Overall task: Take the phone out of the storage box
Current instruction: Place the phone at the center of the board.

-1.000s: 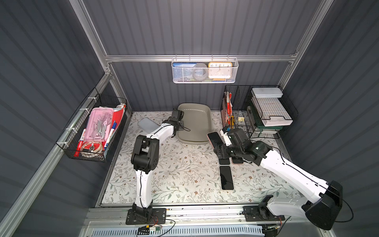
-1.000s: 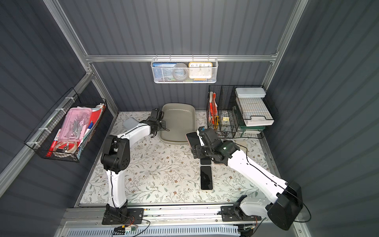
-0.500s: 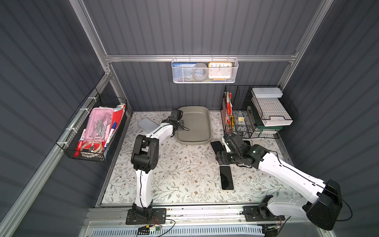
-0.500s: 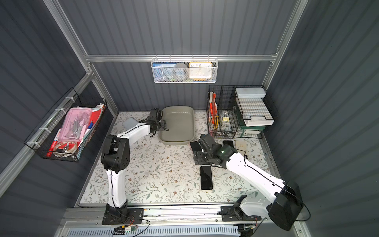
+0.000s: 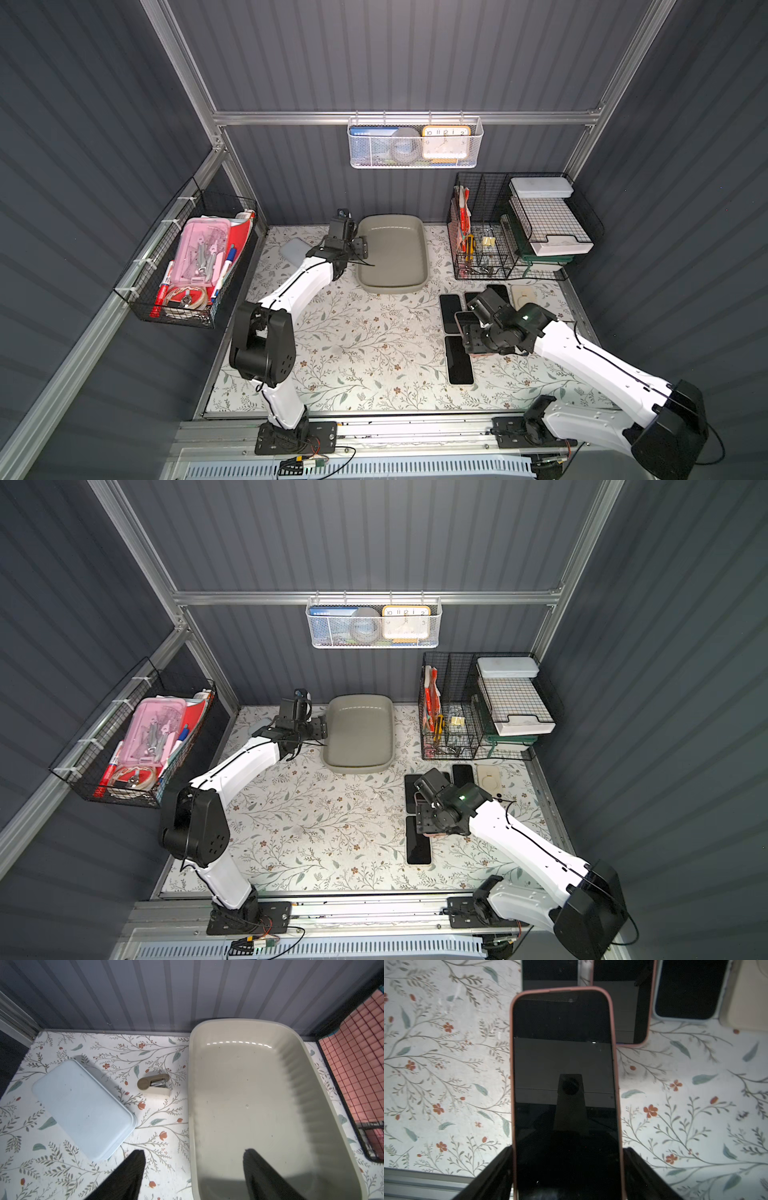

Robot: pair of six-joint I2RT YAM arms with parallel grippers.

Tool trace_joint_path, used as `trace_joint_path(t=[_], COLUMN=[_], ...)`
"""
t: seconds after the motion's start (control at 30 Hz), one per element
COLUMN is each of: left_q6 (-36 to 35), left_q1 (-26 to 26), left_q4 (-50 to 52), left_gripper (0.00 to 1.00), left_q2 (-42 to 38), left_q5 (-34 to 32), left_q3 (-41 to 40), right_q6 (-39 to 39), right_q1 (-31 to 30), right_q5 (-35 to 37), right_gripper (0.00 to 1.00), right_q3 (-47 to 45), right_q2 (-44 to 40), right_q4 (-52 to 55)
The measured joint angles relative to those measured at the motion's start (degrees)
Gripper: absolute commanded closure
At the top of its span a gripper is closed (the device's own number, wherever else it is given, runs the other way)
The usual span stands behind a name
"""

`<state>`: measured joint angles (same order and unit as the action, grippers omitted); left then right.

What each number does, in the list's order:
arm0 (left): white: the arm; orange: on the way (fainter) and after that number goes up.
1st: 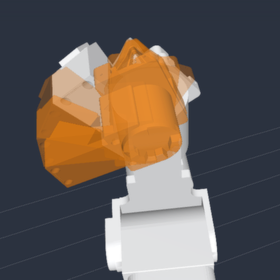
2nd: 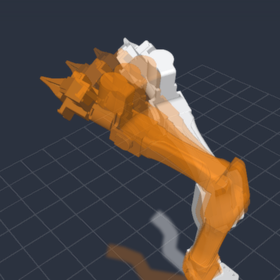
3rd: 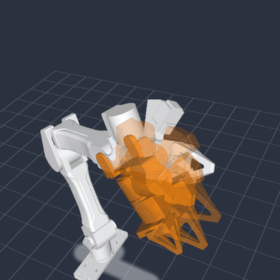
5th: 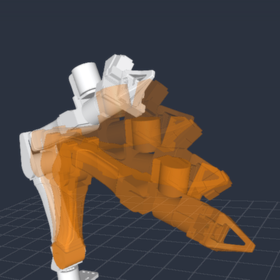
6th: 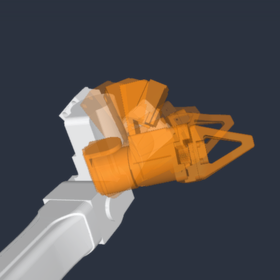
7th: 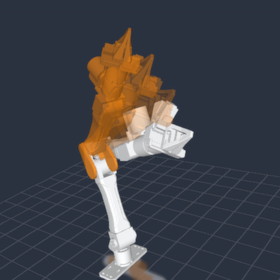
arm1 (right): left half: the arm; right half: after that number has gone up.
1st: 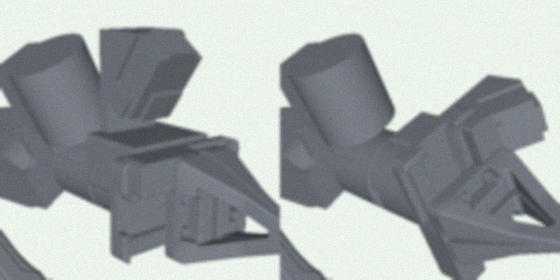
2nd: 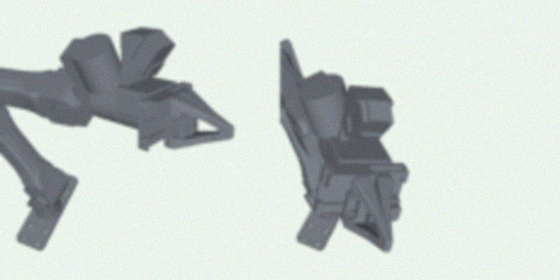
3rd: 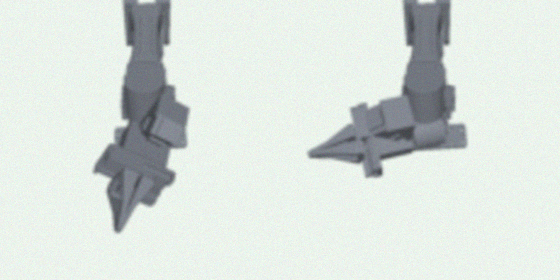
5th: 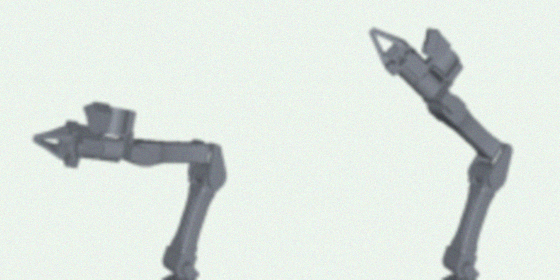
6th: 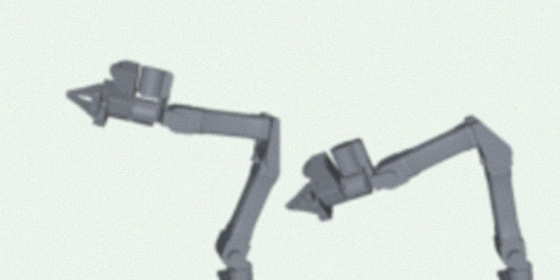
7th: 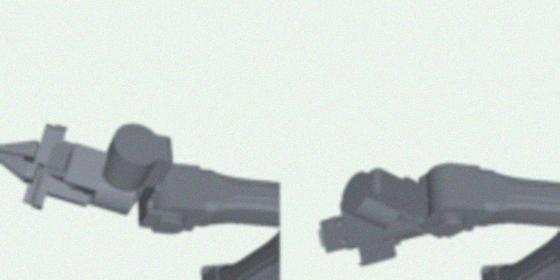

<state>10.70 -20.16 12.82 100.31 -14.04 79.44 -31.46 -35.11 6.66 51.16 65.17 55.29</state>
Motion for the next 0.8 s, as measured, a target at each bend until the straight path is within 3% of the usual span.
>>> trace_joint_path(t=[0.3,0.8], left_q6=[-0.1,-0.9], left_q1=[-0.4,-1.5], left_q4=[-2.2,-5.5], left_gripper=[0.21,0.22], left_q2=[-0.9,-2.6], left_q5=[2.2,4.0], left_q3=[-5.6,-6.5], right_q6=[0.7,2.8], right_q1=[3.6,6.4], right_q5=[1.0,-2.4], right_gripper=[0.50,0.50], right_q3=[-0.2,0.0], right_q2=[-2.7,8.9], right_q4=[7.4,8.8])
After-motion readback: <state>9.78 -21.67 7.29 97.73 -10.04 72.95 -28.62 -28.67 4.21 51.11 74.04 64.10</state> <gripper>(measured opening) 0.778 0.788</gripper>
